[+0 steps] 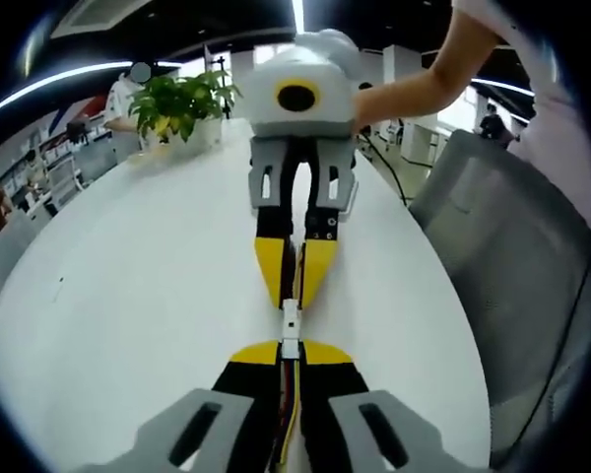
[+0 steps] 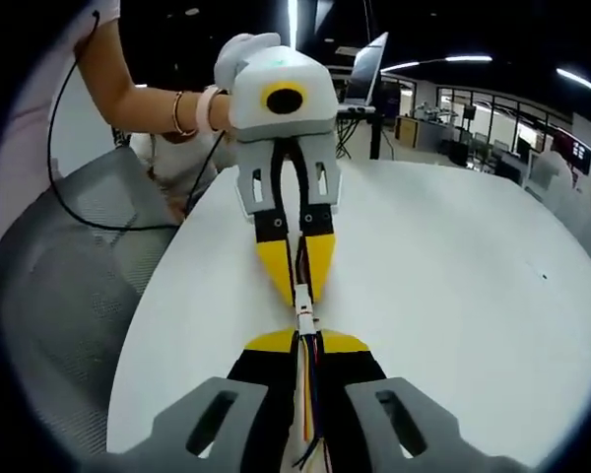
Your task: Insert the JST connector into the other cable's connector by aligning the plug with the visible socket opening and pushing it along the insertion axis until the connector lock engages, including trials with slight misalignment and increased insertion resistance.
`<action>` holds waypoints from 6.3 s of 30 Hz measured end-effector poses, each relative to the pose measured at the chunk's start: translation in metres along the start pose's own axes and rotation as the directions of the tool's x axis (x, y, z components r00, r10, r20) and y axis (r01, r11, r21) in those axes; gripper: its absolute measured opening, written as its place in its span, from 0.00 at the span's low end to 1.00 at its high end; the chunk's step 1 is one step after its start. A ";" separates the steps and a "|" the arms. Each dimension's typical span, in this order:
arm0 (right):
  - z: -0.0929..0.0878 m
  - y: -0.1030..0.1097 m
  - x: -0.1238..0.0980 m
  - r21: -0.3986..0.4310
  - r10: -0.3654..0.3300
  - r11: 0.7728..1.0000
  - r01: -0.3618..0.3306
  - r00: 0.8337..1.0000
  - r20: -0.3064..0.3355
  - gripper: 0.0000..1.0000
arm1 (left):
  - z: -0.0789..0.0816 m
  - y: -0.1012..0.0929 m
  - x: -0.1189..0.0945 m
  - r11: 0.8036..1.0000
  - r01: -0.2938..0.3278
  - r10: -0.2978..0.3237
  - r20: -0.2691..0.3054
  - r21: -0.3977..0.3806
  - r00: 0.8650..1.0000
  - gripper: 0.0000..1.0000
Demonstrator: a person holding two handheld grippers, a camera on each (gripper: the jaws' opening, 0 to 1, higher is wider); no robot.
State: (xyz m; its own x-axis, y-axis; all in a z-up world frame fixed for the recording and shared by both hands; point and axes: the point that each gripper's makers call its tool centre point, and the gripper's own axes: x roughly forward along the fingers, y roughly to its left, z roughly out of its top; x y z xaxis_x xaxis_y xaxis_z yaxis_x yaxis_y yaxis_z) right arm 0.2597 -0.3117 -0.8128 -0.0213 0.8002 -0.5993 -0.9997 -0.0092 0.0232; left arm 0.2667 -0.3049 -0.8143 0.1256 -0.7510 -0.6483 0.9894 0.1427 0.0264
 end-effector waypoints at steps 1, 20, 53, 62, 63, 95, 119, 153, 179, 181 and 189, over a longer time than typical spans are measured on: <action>0.000 0.000 0.000 -0.002 -0.002 1.000 0.002 1.000 -0.002 0.03 | 0.000 0.000 0.000 1.000 -0.003 0.003 -0.001 -0.001 1.000 0.00; 0.006 -0.003 -0.006 0.039 0.001 0.999 -0.003 0.999 0.049 0.03 | 0.004 0.002 -0.003 0.999 -0.008 0.008 0.002 0.038 1.000 0.00; 0.005 -0.007 -0.009 0.051 -0.019 0.999 0.016 0.999 0.049 0.03 | 0.010 0.004 0.000 1.000 0.006 -0.006 0.016 0.019 1.000 0.00; 0.004 -0.007 -0.007 0.050 -0.022 0.999 0.019 0.998 0.054 0.03 | 0.009 0.004 0.000 1.000 0.016 -0.017 0.015 0.024 1.000 0.00; 0.004 -0.008 -0.007 0.050 -0.022 0.999 0.019 0.998 0.056 0.03 | 0.009 0.004 0.000 1.000 0.016 -0.017 0.016 0.024 1.000 0.00; 0.024 -0.010 -0.022 0.159 -0.001 0.987 -0.035 0.976 0.219 0.03 | 0.022 0.005 -0.015 0.997 0.059 -0.052 0.130 -0.051 0.990 0.00; 0.017 -0.006 -0.016 0.141 -0.005 0.990 -0.020 0.985 0.174 0.03 | 0.016 0.008 -0.010 0.992 0.060 -0.048 0.099 -0.112 0.994 0.00; 0.016 -0.001 -0.013 0.051 0.003 0.999 -0.009 0.993 0.121 0.03 | 0.015 -0.003 -0.007 0.998 0.061 -0.062 0.020 0.013 0.998 0.00; 0.026 0.000 -0.023 0.196 0.018 0.978 -0.075 0.961 0.277 0.03 | 0.024 -0.008 -0.017 0.990 0.121 -0.112 0.125 -0.071 0.986 0.00; 0.027 -0.001 -0.024 0.200 0.015 0.977 -0.074 0.959 0.285 0.03 | 0.025 -0.008 -0.018 0.990 0.121 -0.111 0.131 -0.076 0.985 0.00; 0.032 -0.005 -0.030 0.241 -0.017 0.968 -0.068 0.942 0.334 0.03 | 0.030 -0.003 -0.021 0.987 0.123 -0.104 0.171 -0.105 0.980 0.00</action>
State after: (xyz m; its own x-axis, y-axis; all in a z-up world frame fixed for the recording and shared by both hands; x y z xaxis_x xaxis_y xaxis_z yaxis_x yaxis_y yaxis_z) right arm 0.2662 -0.3162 -0.7696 0.0012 0.9546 -0.2979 -0.9633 0.0810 0.2558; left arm 0.2637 -0.3091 -0.7777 0.0326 -0.8609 -0.5077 0.9842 0.1161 -0.1336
